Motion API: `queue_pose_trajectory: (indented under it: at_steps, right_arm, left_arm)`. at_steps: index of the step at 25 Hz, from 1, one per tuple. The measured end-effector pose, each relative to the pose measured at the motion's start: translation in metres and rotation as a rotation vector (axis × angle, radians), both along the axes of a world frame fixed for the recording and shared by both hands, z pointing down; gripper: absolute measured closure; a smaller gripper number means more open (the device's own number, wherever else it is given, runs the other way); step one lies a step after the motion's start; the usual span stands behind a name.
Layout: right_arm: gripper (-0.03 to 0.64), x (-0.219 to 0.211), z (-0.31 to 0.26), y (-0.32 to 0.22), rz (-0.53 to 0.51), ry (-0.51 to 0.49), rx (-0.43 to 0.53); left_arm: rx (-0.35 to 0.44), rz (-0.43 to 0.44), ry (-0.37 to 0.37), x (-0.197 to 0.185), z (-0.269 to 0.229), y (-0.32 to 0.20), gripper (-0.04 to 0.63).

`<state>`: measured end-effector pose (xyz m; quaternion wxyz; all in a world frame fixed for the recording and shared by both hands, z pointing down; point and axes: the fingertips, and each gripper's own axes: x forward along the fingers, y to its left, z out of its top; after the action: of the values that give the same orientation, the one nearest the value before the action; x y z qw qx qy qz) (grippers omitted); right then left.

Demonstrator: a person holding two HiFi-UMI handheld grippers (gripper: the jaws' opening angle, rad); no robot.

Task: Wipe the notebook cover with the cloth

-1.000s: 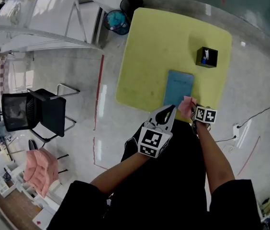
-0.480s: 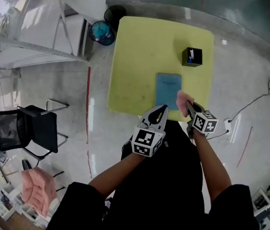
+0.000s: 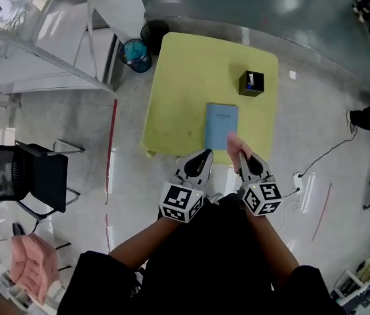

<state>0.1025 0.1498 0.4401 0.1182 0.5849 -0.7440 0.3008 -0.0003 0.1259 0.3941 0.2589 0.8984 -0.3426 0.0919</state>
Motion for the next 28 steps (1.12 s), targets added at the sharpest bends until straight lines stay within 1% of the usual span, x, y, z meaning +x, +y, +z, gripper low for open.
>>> queue_pose_trajectory:
  at_steps: [2,3,7,8,10,11,12,14,16,19,24,26,28]
  right_arm:
    - [0.580,-0.011,-0.019,0.010,-0.034,0.018,0.053]
    - [0.580,-0.013,-0.028,0.017,-0.046,0.021,0.076]
    - [0.580,-0.011,-0.072,0.056,-0.079,0.027,0.156]
    - [0.580,-0.009,-0.085,0.070,-0.081,0.030,0.181]
    - [0.580,-0.007,-0.107,0.103,-0.084,0.030,0.228]
    - [0.580,-0.006,-0.116,0.124,-0.091,0.027,0.249]
    - [0.580,-0.006,-0.124,0.145,-0.100,0.027,0.267]
    - [0.580,-0.002,-0.136,0.187,-0.101,0.035,0.291]
    - [0.580,0.001,-0.146,0.225,-0.072,0.043,0.300]
    - [0.580,0.002,-0.156,0.277,-0.043,0.050,0.312]
    - [0.580,0.000,-0.174,0.339,-0.049,0.078,0.346]
    - [0.580,0.005,-0.181,0.351,-0.023,0.083,0.366]
    - [0.580,0.012,-0.188,0.358,0.013,0.090,0.382]
  left_arm:
    - [0.077,0.022,0.000,0.000,-0.020,0.027,0.592]
    - [0.106,0.017,-0.004,-0.001,-0.027,0.039,0.592]
    - [0.156,-0.063,0.008,-0.005,-0.055,0.079,0.592]
    - [0.185,-0.076,0.004,-0.004,-0.064,0.091,0.592]
    - [0.267,-0.089,-0.027,-0.001,-0.083,0.121,0.592]
    - [0.292,-0.100,-0.035,0.002,-0.091,0.140,0.592]
    - [0.295,-0.116,-0.028,0.004,-0.097,0.160,0.592]
    - [0.272,-0.141,0.001,0.012,-0.106,0.201,0.592]
    - [0.270,-0.133,0.001,0.020,-0.115,0.240,0.592]
    - [0.300,-0.100,-0.022,0.029,-0.132,0.288,0.592]
    - [0.336,-0.070,0.012,0.040,-0.158,0.340,0.592]
    - [0.372,-0.048,0.015,0.045,-0.165,0.352,0.592]
    - [0.398,-0.005,0.050,0.053,-0.173,0.362,0.592]
